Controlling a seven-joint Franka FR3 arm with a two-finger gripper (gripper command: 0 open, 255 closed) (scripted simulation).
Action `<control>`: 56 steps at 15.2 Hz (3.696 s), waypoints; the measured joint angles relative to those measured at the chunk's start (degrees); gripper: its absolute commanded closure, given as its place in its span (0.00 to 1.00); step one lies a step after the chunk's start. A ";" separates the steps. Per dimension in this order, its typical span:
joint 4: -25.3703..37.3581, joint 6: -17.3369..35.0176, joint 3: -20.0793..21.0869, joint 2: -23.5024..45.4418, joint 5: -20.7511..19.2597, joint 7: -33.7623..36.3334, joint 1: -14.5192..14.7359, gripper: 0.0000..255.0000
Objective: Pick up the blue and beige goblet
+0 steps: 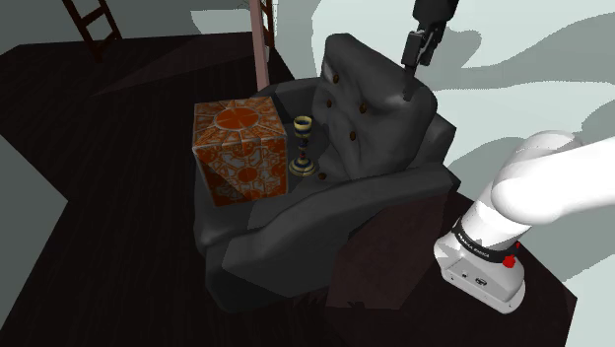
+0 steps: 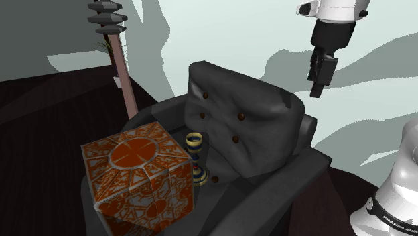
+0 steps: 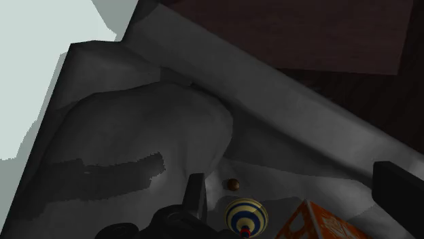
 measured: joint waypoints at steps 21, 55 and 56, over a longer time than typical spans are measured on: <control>1.49 36.12 7.00 33.91 -4.66 19.95 -4.32 0.00; 27.95 51.37 3.85 73.85 -20.02 40.42 -3.24 1.00; 28.01 51.26 3.86 73.86 -19.99 40.41 -3.22 1.00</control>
